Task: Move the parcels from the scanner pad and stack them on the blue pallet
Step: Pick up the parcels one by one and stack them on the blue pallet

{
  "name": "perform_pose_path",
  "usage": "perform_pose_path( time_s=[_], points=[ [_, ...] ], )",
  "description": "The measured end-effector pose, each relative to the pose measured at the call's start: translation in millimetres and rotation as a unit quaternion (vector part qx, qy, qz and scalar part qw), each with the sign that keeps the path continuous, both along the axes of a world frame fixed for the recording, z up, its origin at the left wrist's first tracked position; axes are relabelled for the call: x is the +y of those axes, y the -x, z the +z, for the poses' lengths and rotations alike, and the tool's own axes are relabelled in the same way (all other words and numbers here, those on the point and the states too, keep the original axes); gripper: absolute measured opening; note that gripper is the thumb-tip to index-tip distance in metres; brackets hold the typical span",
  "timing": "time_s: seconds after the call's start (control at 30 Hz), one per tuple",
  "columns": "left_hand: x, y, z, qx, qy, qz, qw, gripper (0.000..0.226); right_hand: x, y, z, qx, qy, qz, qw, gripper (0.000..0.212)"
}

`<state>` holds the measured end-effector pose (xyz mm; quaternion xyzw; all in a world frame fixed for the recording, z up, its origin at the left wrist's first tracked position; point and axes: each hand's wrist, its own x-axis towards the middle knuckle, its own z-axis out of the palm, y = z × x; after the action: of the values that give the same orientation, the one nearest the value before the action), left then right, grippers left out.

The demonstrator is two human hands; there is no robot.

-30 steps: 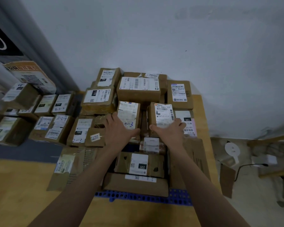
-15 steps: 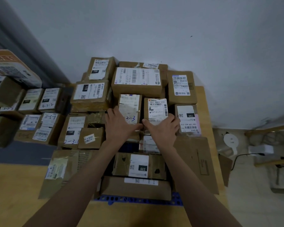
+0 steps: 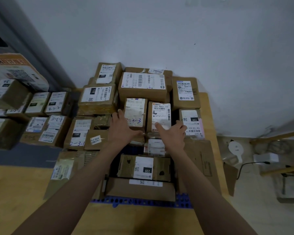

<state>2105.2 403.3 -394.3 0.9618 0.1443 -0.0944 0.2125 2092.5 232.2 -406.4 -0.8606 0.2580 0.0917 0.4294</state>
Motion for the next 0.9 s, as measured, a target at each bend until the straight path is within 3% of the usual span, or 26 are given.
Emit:
perform_pose_path(
  time_s=[0.37,0.6,0.7,0.9],
  points=[
    [42,66,53,0.028,-0.041,-0.037,0.998,0.098,-9,42,67,-0.064,0.130,0.188,0.971,0.072],
    [97,129,73,0.085,-0.056,-0.009,0.995,0.086,44,70,101,0.002,0.181,0.426,0.886,0.065],
    [123,155,77,0.103,-0.067,0.012,0.992,0.087,70,85,102,0.006,0.187,0.479,0.857,0.067],
    [181,198,77,0.118,-0.084,0.019,0.989,0.067,125,104,99,-0.001,0.196,0.538,0.820,0.062]
  ],
)
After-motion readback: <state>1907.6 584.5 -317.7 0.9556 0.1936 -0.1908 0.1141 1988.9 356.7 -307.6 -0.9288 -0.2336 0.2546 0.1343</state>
